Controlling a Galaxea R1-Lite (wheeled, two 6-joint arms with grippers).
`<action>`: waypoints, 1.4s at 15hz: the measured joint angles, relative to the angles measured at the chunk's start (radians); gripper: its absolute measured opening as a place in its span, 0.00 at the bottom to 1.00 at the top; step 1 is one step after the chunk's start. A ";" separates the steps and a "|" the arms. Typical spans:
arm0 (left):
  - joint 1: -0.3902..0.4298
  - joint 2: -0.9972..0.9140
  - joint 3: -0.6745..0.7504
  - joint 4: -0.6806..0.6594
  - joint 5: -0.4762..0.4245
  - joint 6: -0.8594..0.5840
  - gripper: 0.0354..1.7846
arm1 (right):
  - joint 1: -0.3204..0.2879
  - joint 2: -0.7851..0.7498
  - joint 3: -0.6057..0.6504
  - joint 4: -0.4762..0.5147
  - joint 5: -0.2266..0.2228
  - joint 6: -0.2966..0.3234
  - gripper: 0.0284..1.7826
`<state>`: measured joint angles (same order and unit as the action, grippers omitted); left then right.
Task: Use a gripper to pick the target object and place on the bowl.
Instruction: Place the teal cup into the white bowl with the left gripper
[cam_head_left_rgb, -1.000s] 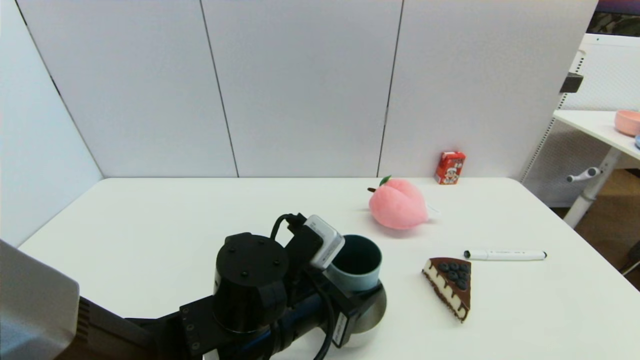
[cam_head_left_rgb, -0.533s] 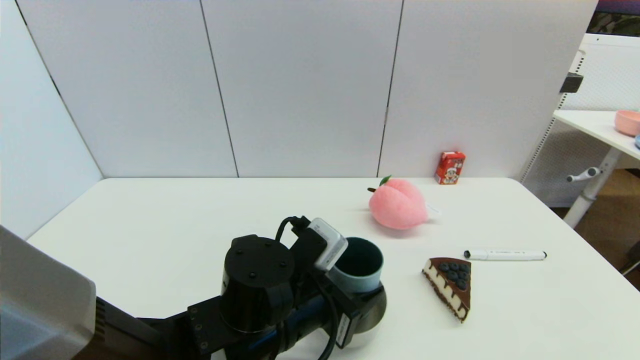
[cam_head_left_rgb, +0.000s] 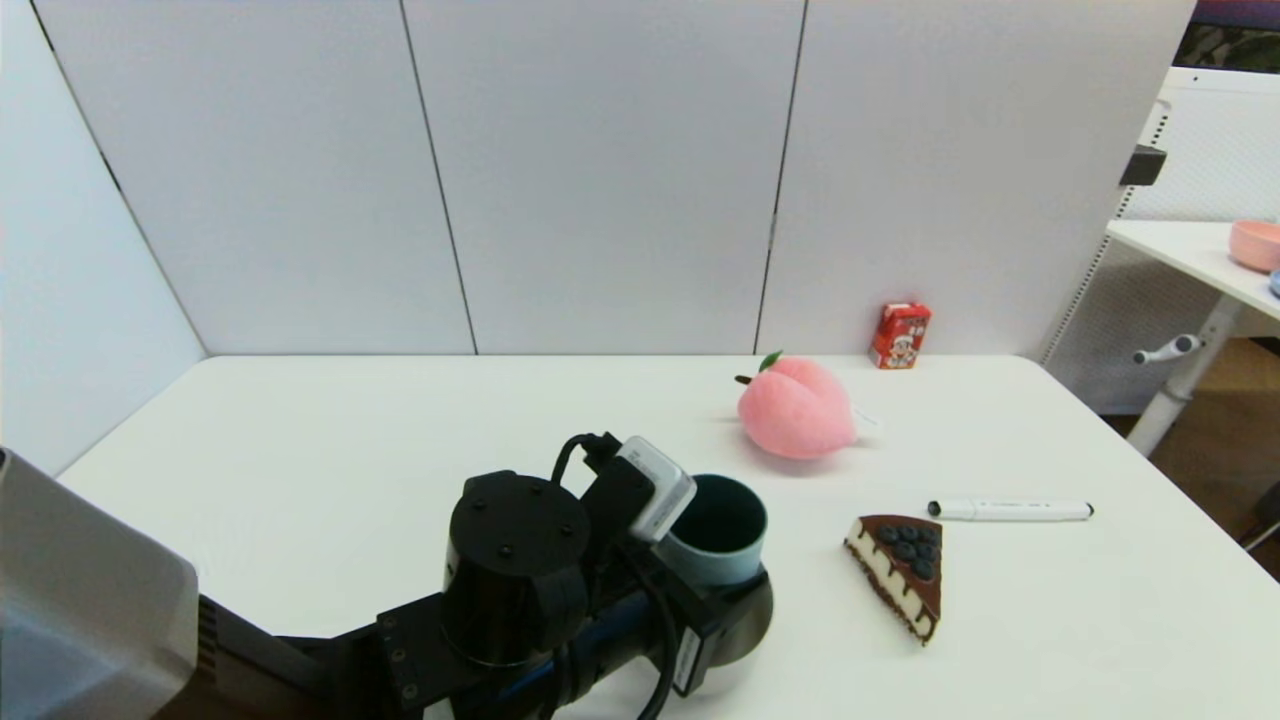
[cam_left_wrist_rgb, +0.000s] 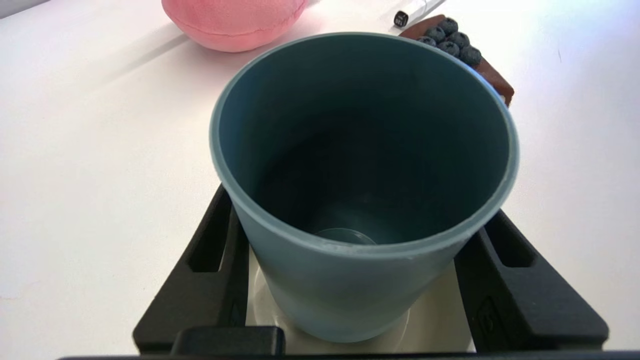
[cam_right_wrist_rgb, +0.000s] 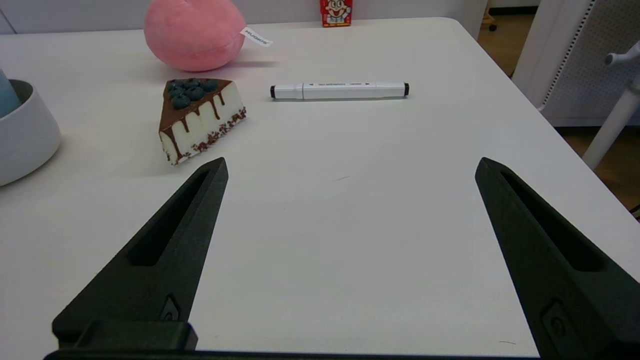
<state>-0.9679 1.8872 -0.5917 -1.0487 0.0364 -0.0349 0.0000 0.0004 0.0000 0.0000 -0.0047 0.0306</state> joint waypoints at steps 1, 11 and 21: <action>0.000 0.001 0.000 -0.003 0.000 0.000 0.62 | 0.000 0.000 0.000 0.000 0.000 0.000 0.96; 0.000 0.005 0.001 -0.004 0.000 0.000 0.84 | 0.000 0.000 0.000 0.000 0.000 0.000 0.96; 0.003 -0.238 0.000 0.109 -0.003 0.006 0.92 | 0.000 0.000 0.000 0.000 0.000 0.000 0.96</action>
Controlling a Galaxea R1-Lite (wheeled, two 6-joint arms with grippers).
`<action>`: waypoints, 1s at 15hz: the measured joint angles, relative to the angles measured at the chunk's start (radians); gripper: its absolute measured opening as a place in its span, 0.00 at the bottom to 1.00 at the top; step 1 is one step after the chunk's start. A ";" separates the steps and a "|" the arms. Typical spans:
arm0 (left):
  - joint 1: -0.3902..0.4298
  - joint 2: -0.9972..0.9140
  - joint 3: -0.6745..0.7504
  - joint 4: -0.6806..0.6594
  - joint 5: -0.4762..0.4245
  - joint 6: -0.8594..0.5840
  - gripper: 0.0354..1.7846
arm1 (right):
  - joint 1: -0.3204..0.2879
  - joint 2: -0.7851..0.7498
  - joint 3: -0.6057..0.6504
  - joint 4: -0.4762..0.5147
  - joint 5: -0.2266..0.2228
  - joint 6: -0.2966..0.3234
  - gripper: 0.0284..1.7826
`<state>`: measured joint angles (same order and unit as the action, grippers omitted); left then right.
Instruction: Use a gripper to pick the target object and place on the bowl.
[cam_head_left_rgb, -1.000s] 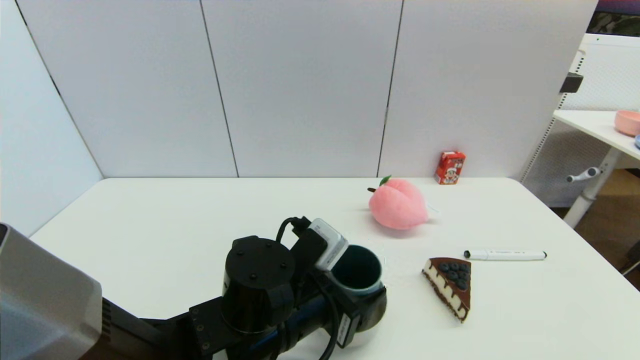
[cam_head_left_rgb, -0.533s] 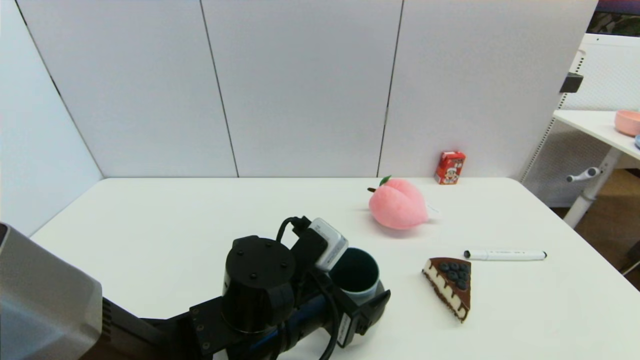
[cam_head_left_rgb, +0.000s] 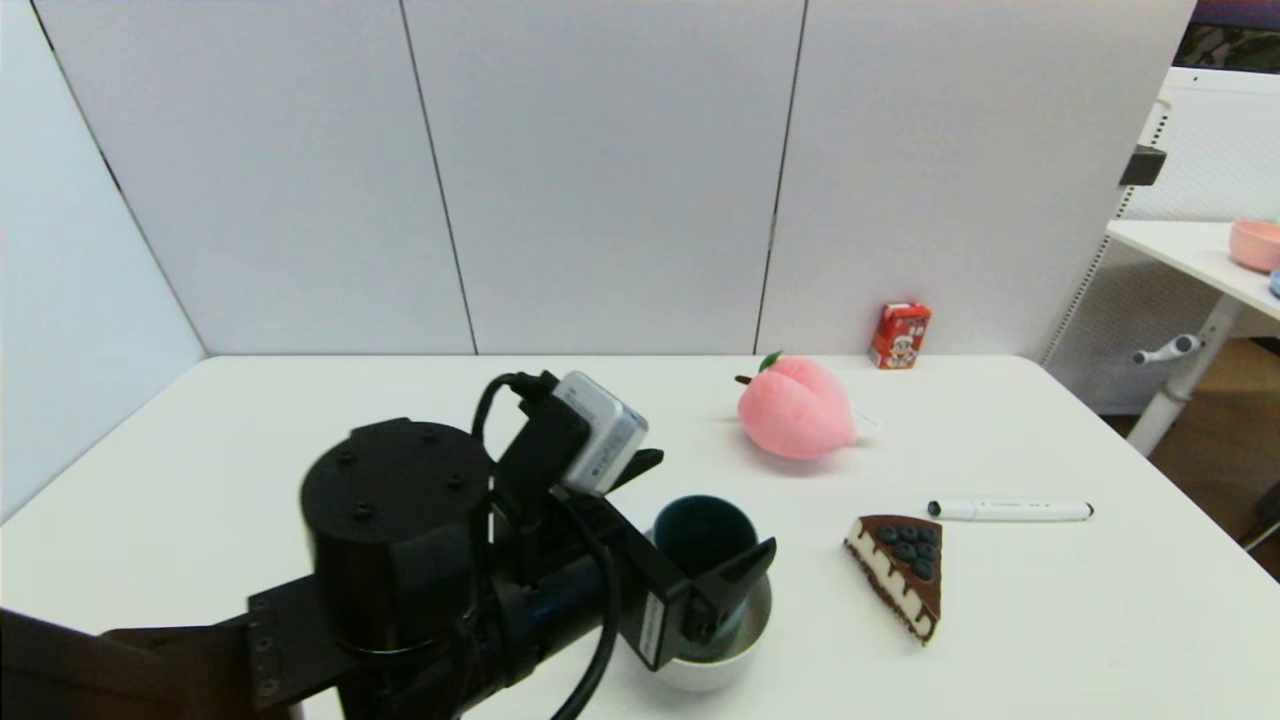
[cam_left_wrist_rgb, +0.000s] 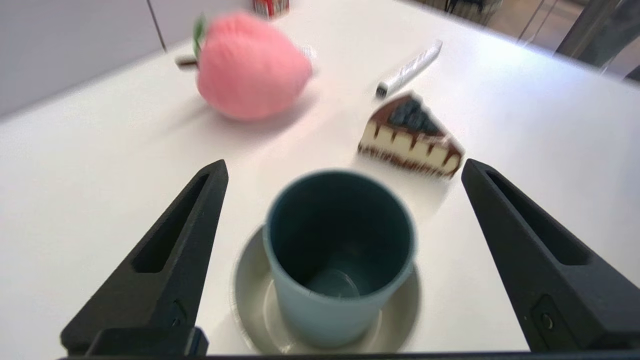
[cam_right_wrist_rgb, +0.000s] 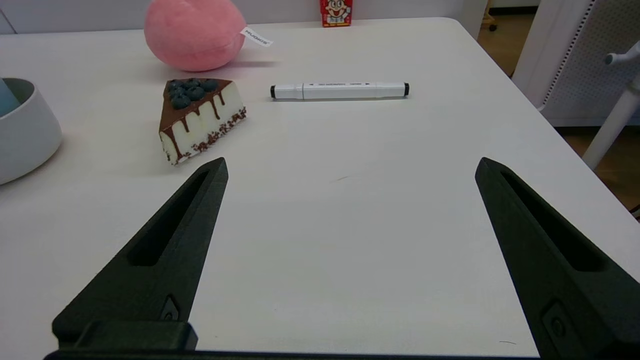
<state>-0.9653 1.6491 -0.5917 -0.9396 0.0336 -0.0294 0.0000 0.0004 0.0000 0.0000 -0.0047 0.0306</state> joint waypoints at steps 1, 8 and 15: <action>0.006 -0.060 0.001 0.033 0.000 -0.001 0.93 | 0.000 0.000 0.000 0.000 0.000 0.000 0.96; 0.328 -0.505 0.105 0.236 -0.010 0.015 0.94 | 0.000 0.000 0.000 0.000 0.000 0.000 0.96; 0.816 -0.872 0.389 0.276 -0.165 0.058 0.95 | 0.000 0.000 0.000 0.000 0.000 0.000 0.96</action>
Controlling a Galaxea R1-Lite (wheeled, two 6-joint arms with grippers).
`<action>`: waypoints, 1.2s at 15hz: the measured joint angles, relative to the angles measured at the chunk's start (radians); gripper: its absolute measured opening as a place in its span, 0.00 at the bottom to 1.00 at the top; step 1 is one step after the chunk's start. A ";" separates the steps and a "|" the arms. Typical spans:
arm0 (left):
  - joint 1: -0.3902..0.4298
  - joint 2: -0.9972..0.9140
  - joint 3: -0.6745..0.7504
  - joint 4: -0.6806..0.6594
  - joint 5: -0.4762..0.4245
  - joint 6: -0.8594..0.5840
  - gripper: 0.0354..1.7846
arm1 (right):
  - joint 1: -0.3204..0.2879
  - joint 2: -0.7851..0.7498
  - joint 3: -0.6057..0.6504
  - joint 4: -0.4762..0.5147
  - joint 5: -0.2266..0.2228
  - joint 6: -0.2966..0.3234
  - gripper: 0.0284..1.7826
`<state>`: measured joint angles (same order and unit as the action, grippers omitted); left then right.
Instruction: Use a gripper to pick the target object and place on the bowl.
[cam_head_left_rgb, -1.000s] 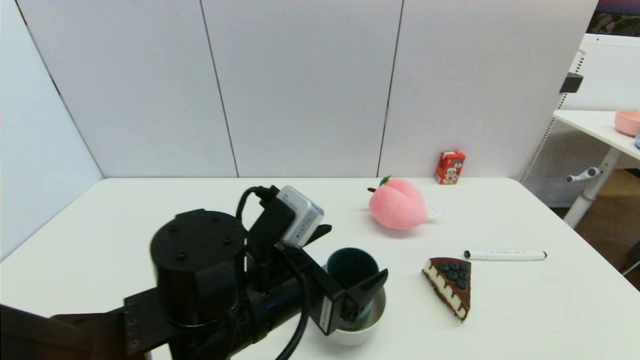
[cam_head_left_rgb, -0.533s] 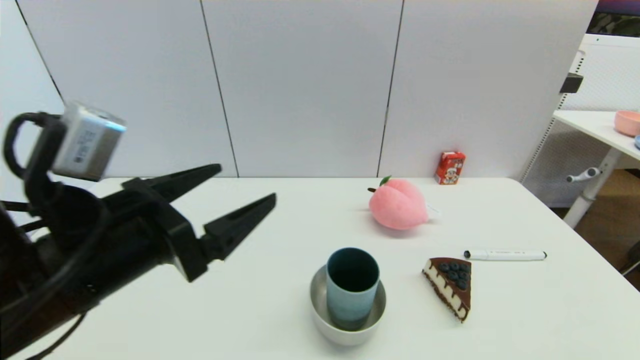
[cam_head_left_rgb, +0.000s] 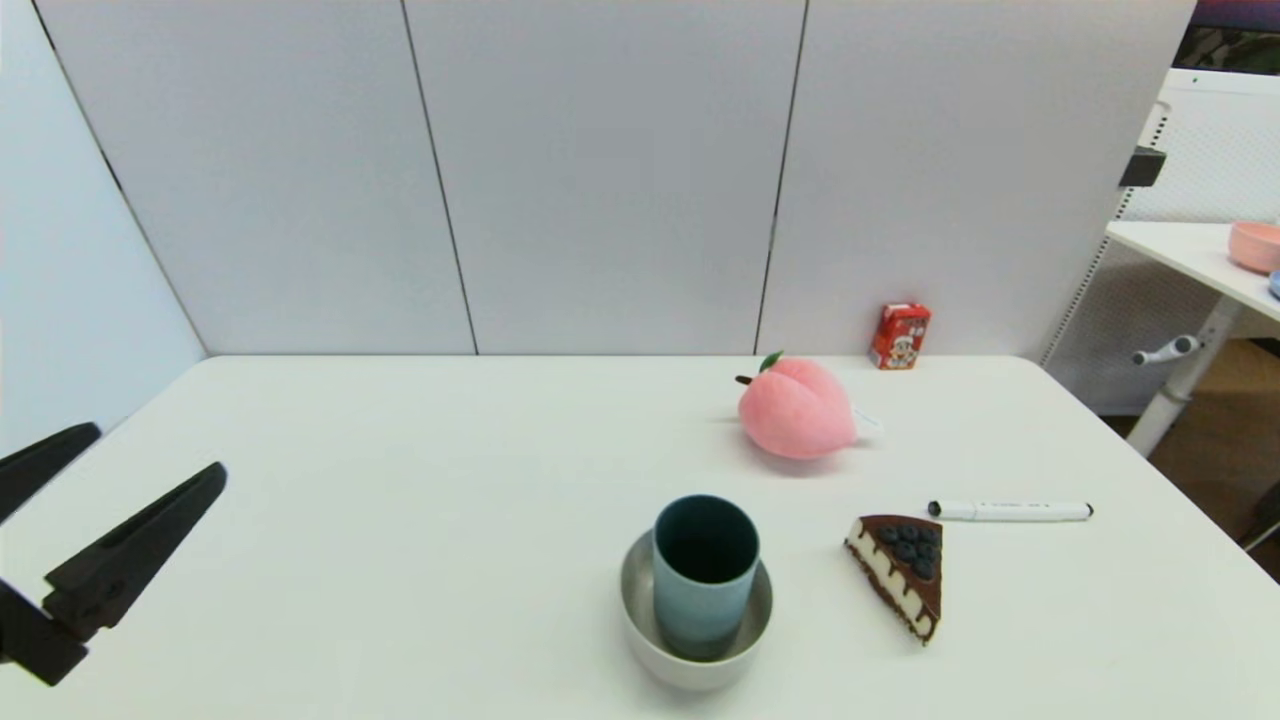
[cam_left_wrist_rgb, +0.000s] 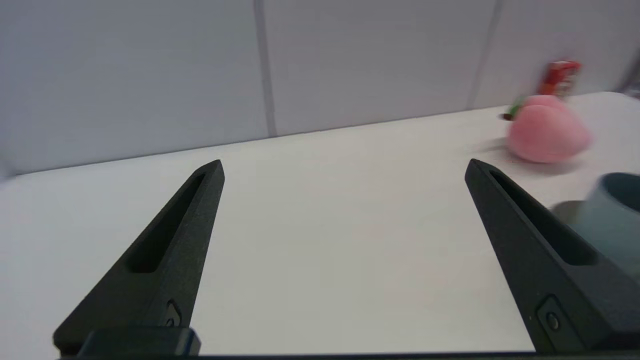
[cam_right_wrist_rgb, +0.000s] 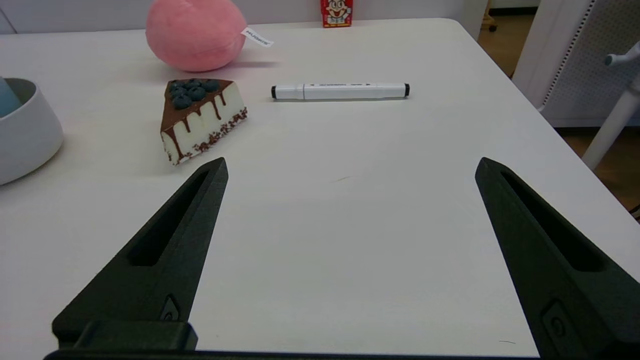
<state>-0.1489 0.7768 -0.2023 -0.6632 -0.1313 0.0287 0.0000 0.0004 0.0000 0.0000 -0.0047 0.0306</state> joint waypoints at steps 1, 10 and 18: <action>0.069 -0.059 0.021 0.030 -0.020 0.015 0.95 | 0.000 0.000 0.000 0.000 0.000 0.000 0.96; 0.190 -0.533 0.155 0.426 -0.023 0.159 0.96 | 0.000 0.000 0.000 0.000 0.000 0.000 0.96; 0.147 -0.767 0.200 0.664 0.109 0.085 0.96 | 0.000 0.000 0.000 0.000 0.000 0.000 0.96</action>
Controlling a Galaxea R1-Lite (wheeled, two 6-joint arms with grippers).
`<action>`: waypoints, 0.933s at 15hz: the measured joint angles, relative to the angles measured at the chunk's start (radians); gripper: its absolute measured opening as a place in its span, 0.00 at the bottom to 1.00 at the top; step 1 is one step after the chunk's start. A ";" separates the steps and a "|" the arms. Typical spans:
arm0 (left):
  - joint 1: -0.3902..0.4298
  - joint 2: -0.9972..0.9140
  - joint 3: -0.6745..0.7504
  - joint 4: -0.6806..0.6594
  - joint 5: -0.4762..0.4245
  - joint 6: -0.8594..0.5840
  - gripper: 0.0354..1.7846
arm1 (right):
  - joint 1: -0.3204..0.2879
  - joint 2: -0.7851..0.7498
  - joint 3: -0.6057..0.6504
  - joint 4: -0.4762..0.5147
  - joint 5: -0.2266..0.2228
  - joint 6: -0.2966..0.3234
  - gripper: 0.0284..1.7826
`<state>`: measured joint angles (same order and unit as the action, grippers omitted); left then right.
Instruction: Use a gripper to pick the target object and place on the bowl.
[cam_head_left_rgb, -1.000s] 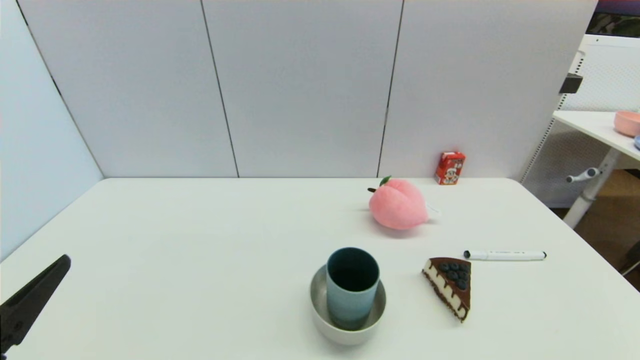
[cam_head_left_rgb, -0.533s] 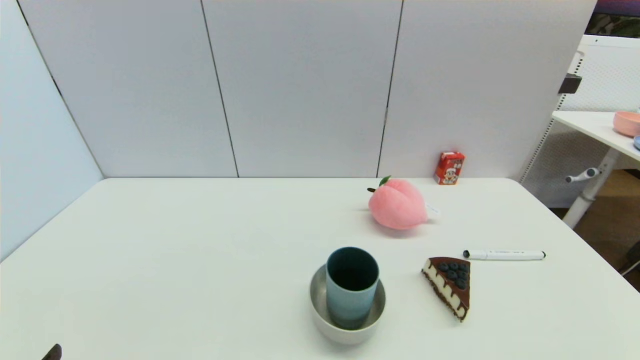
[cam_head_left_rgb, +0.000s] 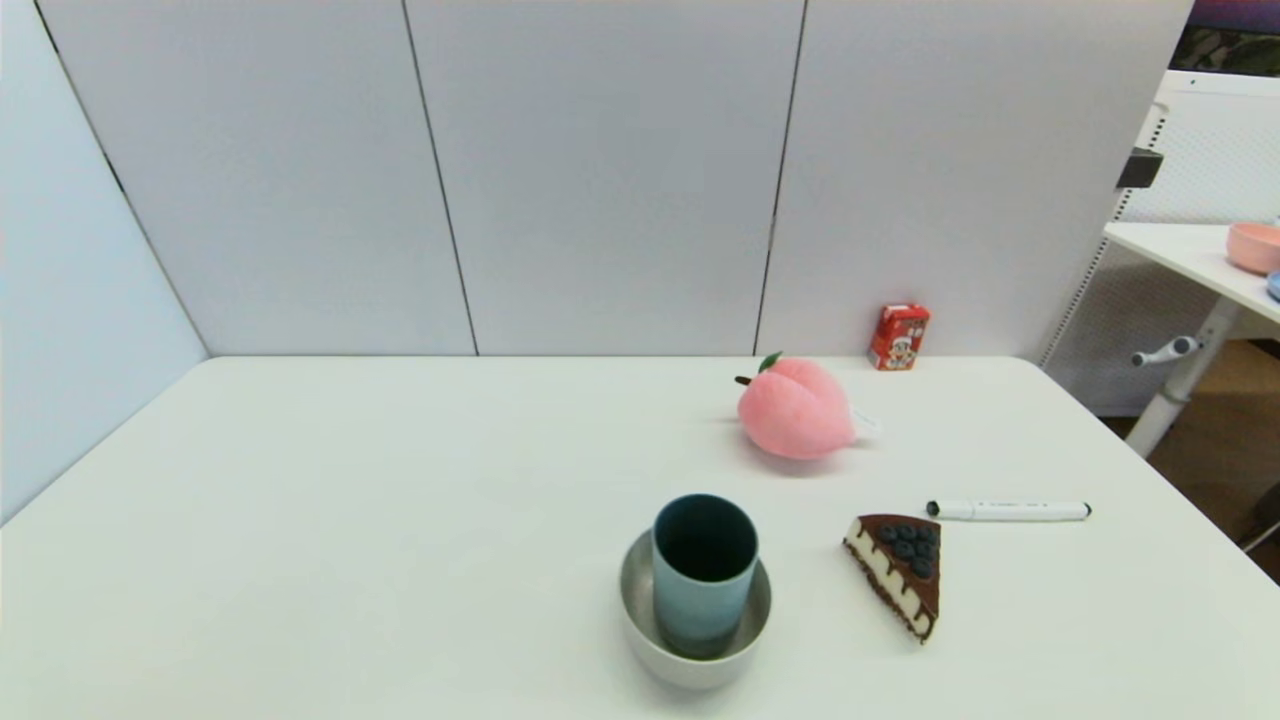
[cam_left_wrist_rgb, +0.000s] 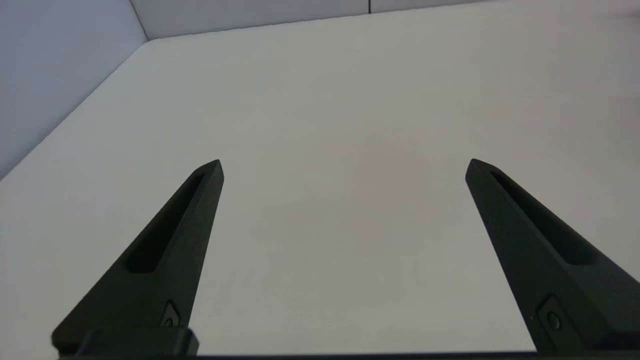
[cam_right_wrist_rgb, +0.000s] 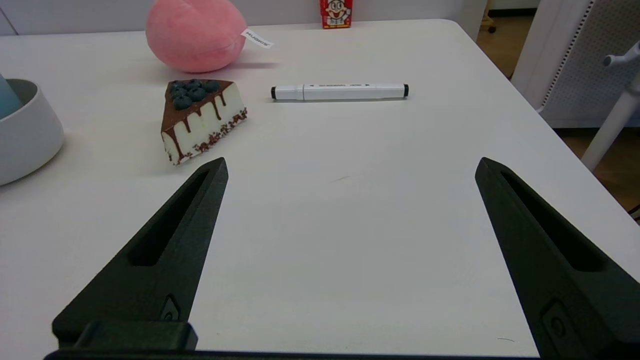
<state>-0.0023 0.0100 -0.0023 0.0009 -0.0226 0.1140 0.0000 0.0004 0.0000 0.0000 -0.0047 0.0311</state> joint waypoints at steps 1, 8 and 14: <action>0.000 -0.005 0.001 0.000 0.008 -0.008 0.96 | 0.000 0.000 0.000 0.000 0.000 0.000 0.96; -0.001 -0.011 0.002 0.001 0.012 -0.052 0.96 | 0.000 0.000 0.000 0.000 0.000 0.000 0.96; -0.001 -0.011 0.002 0.001 0.012 -0.054 0.96 | 0.000 0.000 0.000 0.000 0.000 -0.002 0.96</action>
<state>-0.0032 -0.0013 0.0000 0.0017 -0.0109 0.0596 0.0000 0.0004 0.0000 0.0000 -0.0047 0.0291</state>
